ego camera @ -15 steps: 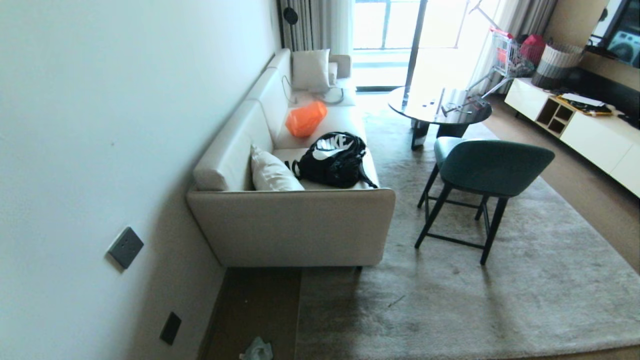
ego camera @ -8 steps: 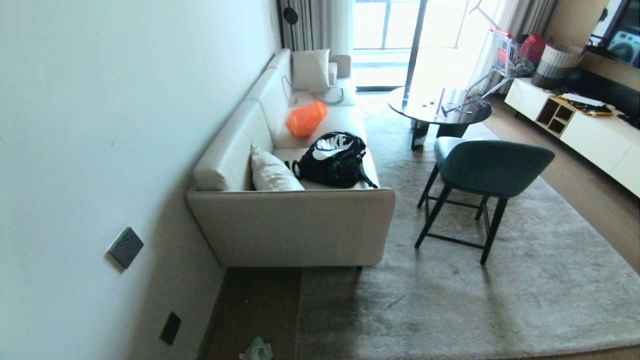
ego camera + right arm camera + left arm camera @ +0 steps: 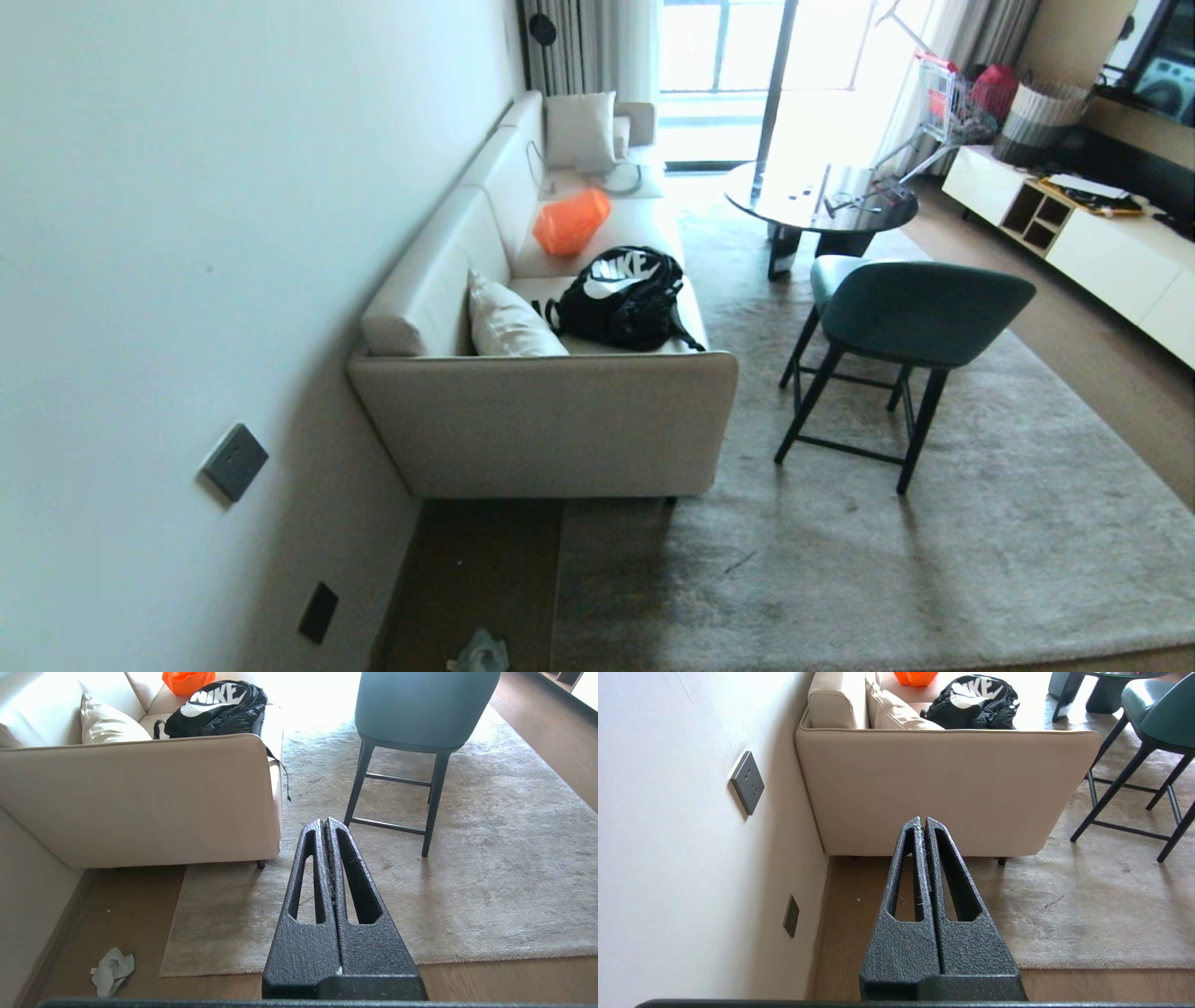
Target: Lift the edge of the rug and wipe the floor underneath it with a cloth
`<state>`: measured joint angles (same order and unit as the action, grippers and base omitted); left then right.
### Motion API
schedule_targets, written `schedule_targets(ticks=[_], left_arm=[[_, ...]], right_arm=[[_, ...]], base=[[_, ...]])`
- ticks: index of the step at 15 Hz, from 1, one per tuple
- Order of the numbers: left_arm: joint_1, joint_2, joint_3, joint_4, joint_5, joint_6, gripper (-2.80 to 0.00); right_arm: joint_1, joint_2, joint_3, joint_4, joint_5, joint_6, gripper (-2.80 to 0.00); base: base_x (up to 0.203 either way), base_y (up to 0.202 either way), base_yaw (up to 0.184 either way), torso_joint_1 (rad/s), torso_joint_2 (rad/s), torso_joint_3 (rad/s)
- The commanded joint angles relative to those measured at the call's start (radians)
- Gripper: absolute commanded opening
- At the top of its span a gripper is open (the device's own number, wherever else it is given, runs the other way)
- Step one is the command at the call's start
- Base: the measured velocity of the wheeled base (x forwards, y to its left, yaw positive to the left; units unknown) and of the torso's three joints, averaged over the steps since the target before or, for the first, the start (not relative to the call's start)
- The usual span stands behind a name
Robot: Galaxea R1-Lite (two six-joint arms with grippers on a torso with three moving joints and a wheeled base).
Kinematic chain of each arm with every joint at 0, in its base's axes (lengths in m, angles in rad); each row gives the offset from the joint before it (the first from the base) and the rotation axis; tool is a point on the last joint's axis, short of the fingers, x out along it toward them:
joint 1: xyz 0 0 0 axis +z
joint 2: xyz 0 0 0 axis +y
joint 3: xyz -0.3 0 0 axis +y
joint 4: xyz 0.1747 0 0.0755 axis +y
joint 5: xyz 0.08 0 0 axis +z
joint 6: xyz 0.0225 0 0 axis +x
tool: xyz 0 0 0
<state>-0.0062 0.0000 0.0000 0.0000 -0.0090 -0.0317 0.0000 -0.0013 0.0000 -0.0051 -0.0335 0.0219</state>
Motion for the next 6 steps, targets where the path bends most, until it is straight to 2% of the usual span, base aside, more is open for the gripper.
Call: schedule_targets(ticks=[1,6], left_arm=[[0.000,0.000,0.000,0.000,0.000,-0.001,-2.80],[0.000,0.000,0.000,0.000,0.000,-0.001,-2.80]], right_arm=[[0.000,0.001,0.000,0.000,-0.002,0.000,-2.80],[0.000,0.001,0.000,0.001,0.000,0.001,-2.80]], base=[[0.000,0.000,0.000,0.000,0.00,0.000],[0.000,0.000,0.000,0.000,0.00,0.000]])
